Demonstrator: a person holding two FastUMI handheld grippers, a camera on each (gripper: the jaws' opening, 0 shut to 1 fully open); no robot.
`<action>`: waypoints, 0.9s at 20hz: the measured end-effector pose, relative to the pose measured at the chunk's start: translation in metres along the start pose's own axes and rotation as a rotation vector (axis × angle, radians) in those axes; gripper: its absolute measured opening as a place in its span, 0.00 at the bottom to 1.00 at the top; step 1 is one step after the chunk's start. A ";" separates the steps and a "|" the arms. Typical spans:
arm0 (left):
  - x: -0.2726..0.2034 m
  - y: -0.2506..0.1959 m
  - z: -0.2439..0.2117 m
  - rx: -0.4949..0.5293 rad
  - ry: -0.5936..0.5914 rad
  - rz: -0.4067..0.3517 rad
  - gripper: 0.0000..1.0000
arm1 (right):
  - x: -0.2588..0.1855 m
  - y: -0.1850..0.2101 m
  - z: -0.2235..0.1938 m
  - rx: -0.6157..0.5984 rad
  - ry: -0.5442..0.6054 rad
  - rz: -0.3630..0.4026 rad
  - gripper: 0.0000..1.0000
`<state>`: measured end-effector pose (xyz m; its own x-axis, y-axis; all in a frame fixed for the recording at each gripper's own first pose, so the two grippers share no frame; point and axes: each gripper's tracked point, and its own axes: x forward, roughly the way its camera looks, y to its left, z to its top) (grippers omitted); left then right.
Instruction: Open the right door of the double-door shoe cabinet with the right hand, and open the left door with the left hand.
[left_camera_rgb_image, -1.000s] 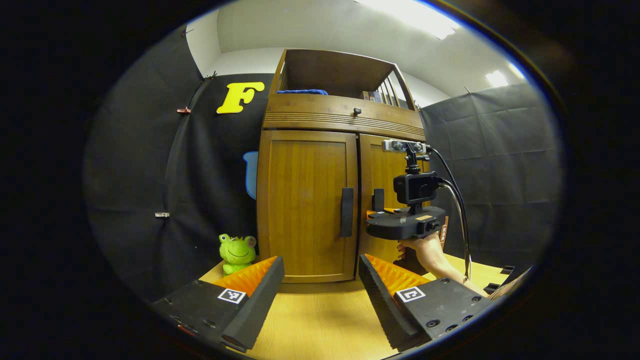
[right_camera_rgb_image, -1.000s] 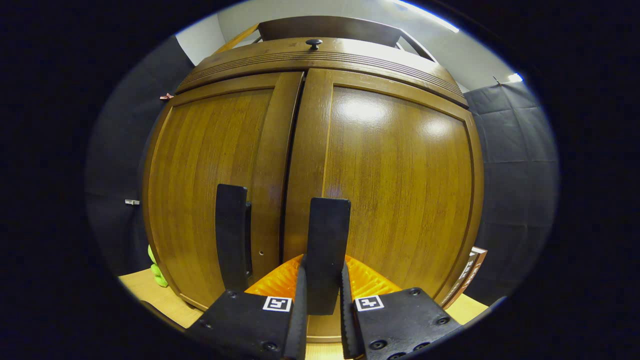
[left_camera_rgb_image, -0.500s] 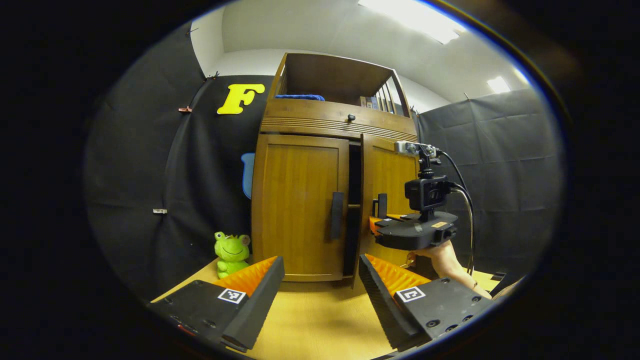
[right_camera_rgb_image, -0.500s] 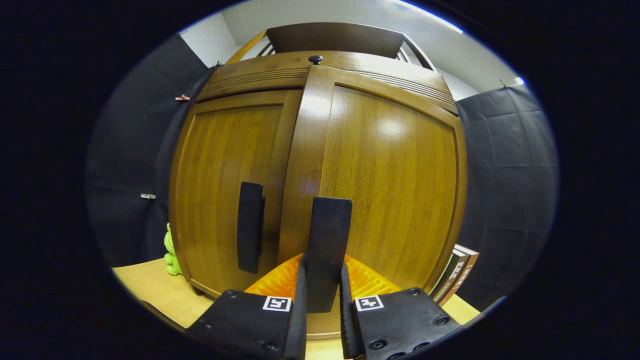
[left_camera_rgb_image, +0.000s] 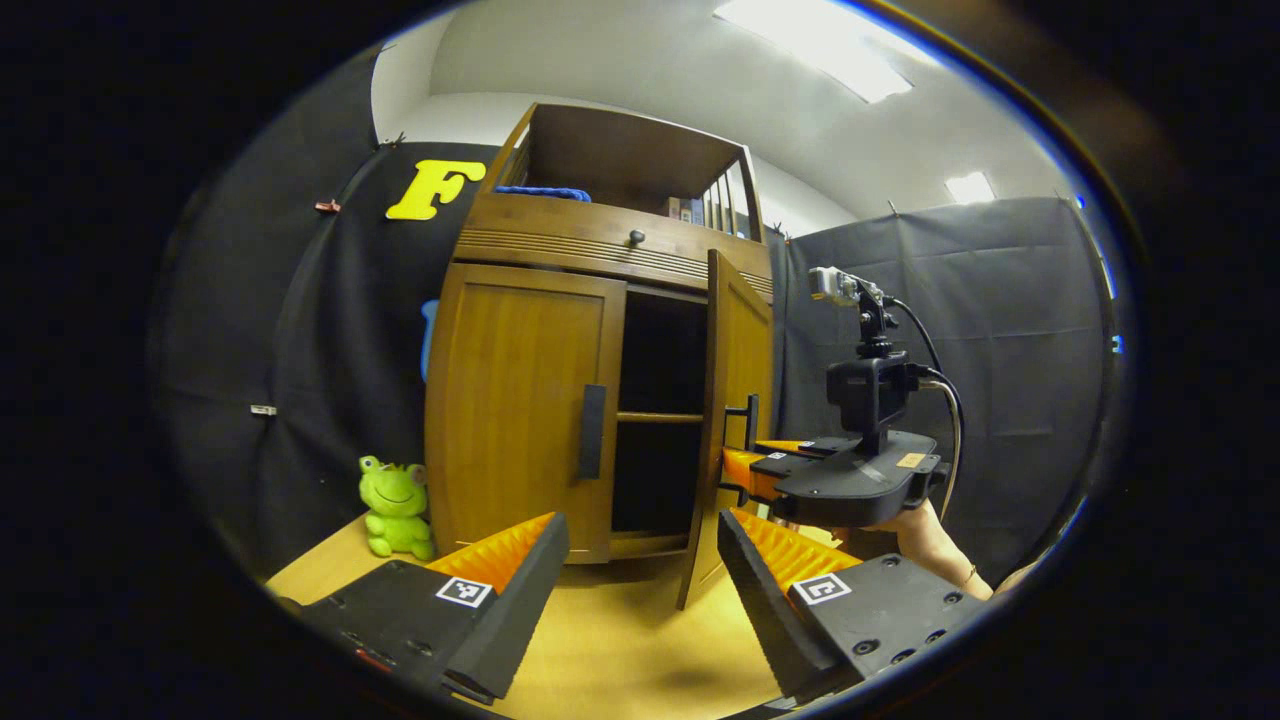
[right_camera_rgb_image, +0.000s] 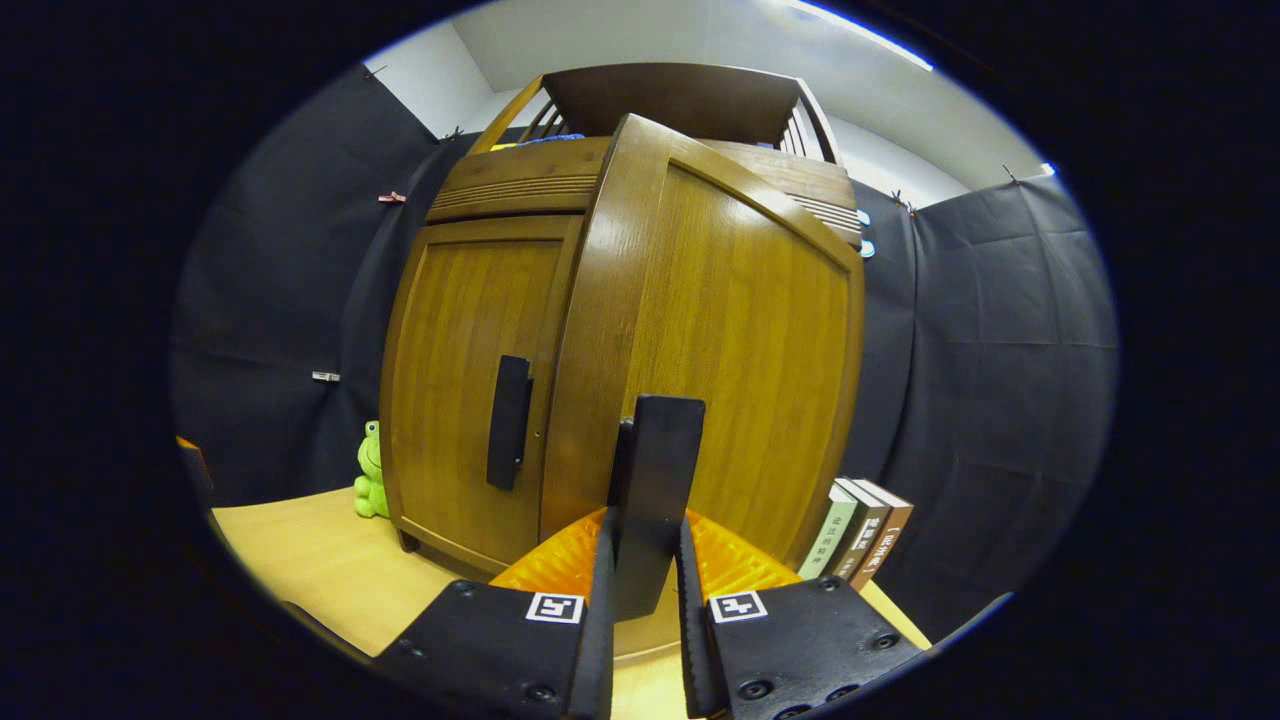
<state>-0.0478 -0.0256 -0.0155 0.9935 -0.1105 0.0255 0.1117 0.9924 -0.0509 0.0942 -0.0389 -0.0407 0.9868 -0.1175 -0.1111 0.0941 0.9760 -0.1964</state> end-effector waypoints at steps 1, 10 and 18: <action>0.003 -0.005 -0.002 0.000 0.001 -0.012 0.95 | -0.006 -0.006 0.000 -0.002 0.001 -0.003 0.27; 0.023 -0.050 -0.011 -0.022 0.021 -0.098 0.94 | -0.052 -0.060 -0.013 0.006 0.030 -0.055 0.27; 0.045 -0.059 -0.026 -0.017 0.064 -0.104 0.94 | -0.074 -0.115 -0.019 -0.004 0.030 -0.158 0.24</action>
<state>-0.0093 -0.0908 -0.0369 0.9758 -0.2165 -0.0321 0.2139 0.9745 -0.0677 0.0076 -0.1456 -0.0285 0.9553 -0.2752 -0.1075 0.2475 0.9441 -0.2177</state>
